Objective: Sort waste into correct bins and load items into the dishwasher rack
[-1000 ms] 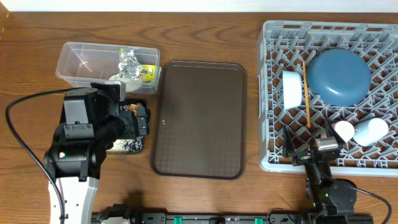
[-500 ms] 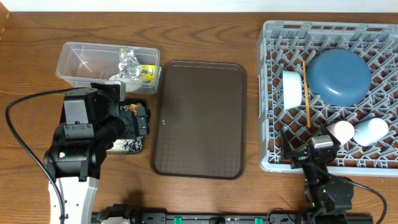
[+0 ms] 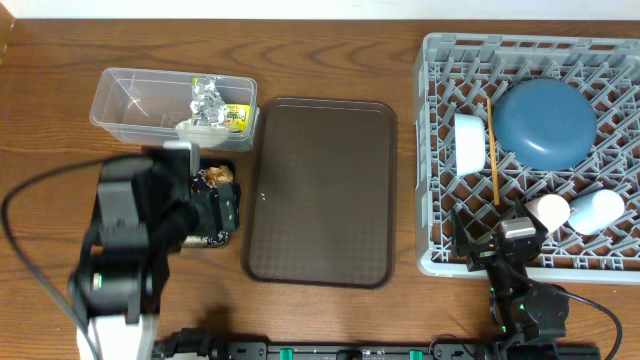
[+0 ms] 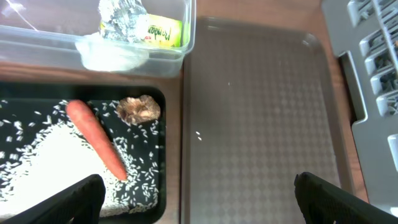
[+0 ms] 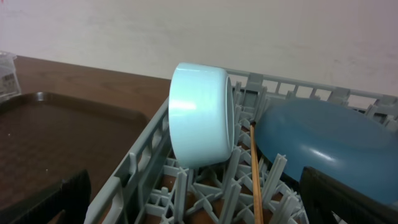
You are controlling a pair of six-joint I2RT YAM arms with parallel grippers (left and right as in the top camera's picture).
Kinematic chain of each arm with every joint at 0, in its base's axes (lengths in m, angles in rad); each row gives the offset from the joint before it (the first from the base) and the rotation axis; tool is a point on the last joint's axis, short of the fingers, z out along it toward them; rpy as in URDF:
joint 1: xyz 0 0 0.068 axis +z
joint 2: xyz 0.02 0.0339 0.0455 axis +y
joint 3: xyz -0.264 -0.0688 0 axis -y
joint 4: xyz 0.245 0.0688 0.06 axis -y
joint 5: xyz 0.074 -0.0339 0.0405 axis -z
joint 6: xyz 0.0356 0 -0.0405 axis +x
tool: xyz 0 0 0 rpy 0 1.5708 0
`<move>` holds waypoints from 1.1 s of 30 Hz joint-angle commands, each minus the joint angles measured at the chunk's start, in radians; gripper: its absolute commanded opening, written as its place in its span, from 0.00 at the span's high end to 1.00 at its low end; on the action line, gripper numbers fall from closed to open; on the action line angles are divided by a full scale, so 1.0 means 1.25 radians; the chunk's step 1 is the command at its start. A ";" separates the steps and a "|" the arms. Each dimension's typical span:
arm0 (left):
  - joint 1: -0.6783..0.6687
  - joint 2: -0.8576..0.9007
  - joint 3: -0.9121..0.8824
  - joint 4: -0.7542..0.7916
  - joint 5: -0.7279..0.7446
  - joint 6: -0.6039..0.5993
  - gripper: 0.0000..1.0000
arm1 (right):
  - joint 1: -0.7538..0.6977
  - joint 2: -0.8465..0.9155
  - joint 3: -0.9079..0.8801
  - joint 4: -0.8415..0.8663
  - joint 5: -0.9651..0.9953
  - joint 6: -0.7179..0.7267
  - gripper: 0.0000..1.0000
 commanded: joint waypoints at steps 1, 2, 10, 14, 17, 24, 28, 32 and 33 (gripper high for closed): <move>-0.003 -0.109 -0.067 0.033 -0.048 0.009 0.02 | -0.010 -0.003 -0.001 -0.003 -0.003 0.006 0.01; -0.003 -0.149 -0.103 0.075 -0.061 0.010 0.02 | -0.010 -0.003 -0.001 -0.003 -0.003 0.006 0.01; -0.003 -0.437 -0.423 0.455 -0.090 0.048 0.02 | -0.010 -0.003 -0.001 -0.003 -0.003 0.006 0.01; -0.003 -0.564 -0.544 0.547 -0.090 0.048 0.02 | -0.010 -0.003 -0.001 -0.003 -0.003 0.006 0.01; -0.003 -0.627 -0.595 0.553 -0.090 0.048 0.02 | -0.010 -0.003 -0.001 -0.003 -0.003 0.006 0.01; -0.003 -0.651 -0.700 0.646 -0.102 0.048 0.02 | -0.010 -0.003 -0.001 -0.003 -0.003 0.006 0.01; -0.005 -0.651 -0.746 0.677 -0.101 0.047 0.02 | -0.010 -0.003 -0.001 -0.003 -0.003 0.006 0.01; -0.007 -0.651 -0.746 0.674 -0.102 0.048 0.02 | -0.010 -0.003 -0.001 -0.002 -0.003 0.006 0.01; -0.007 -0.651 -0.746 0.674 -0.102 0.048 0.02 | -0.010 -0.003 -0.001 -0.003 -0.003 0.006 0.01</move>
